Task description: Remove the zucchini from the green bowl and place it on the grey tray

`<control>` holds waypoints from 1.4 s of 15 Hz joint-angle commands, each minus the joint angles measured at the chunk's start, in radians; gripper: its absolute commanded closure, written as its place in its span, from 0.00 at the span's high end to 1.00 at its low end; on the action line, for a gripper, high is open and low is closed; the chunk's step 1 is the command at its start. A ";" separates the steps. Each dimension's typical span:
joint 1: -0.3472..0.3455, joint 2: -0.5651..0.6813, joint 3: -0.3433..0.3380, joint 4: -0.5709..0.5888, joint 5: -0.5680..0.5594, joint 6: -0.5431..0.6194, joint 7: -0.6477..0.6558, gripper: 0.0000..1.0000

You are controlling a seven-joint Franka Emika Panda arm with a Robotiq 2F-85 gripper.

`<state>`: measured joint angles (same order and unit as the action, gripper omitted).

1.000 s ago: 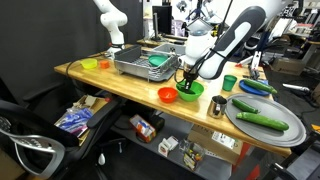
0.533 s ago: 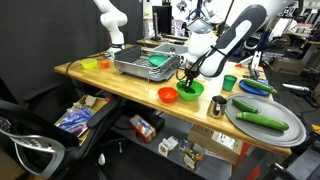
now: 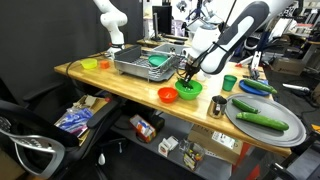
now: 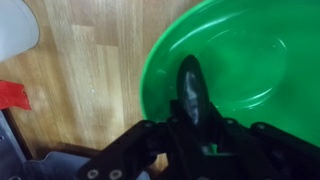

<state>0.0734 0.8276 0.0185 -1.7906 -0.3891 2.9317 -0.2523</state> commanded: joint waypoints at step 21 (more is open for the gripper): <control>0.074 -0.420 -0.173 -0.463 0.079 0.297 -0.046 0.07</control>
<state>-0.0211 0.4974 0.0241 -2.1895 -0.3413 3.3027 -0.3094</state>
